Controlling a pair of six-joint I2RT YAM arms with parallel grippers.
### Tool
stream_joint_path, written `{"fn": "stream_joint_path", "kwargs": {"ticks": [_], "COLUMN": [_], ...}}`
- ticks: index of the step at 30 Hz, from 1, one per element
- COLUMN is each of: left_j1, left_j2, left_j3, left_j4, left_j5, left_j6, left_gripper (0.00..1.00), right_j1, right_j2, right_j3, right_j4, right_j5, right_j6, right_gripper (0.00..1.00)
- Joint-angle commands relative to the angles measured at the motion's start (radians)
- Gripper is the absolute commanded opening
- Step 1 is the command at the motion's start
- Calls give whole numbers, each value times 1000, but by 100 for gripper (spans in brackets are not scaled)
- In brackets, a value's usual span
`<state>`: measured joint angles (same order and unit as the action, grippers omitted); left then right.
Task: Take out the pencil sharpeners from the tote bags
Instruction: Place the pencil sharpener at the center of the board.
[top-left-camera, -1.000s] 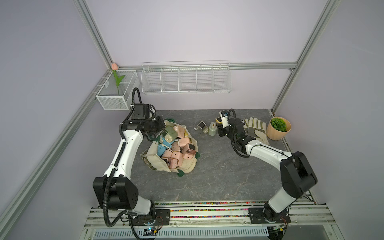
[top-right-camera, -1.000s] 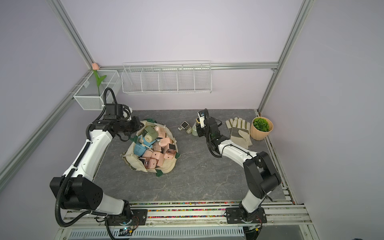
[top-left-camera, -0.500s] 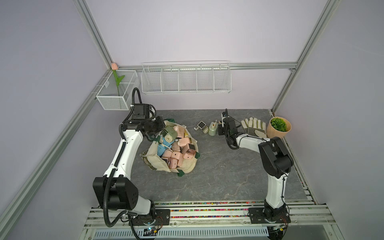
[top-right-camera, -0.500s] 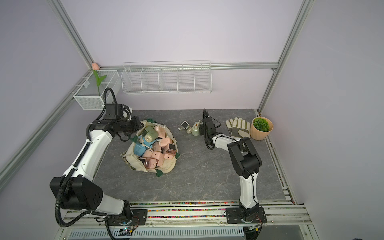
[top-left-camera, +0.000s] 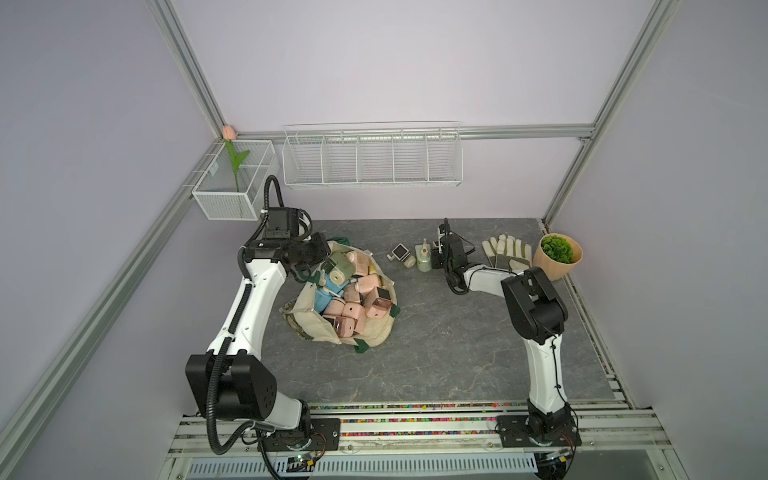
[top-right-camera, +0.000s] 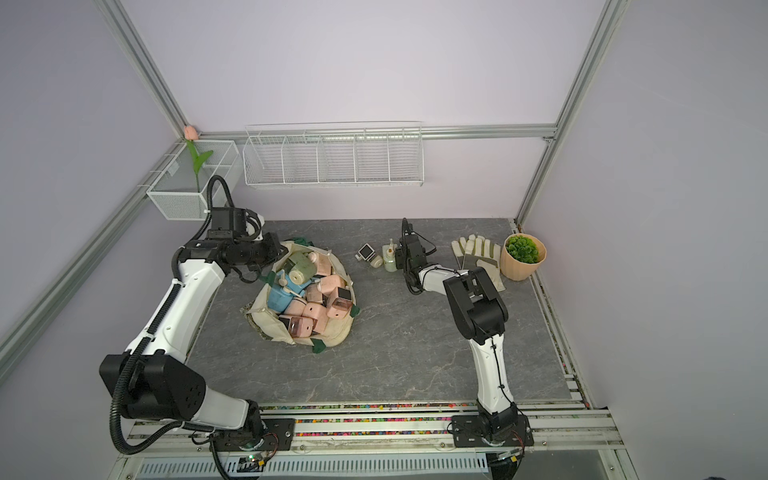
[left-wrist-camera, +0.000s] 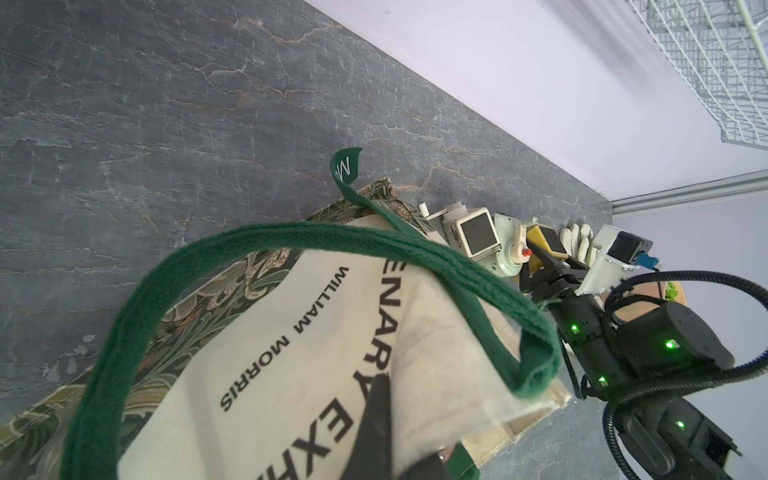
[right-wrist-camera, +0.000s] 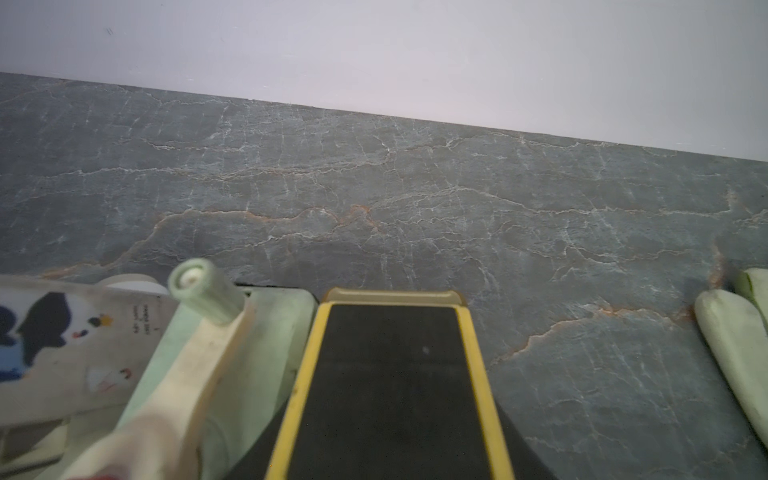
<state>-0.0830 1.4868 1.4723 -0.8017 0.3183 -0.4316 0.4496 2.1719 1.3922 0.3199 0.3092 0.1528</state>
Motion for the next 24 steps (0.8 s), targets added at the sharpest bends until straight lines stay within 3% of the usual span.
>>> {"fn": "stream_joint_path", "kwargs": {"ticks": [1, 12, 24], "left_j1": [12, 12, 12], "left_j2": [-25, -25, -25], "left_j3": [-1, -3, -1], "left_j4": [-23, -22, -26], "left_j5": [-1, -3, -6], "left_j6": [3, 4, 3], "left_gripper": [0, 0, 0], "right_j1": [-2, -2, -2], "right_j2": [2, -3, -167], "right_j3": [36, 41, -56], "right_j4": [43, 1, -22], "right_j5": [-20, -45, -32], "right_j6": [-3, 6, 31], "right_gripper": [34, 66, 72]}}
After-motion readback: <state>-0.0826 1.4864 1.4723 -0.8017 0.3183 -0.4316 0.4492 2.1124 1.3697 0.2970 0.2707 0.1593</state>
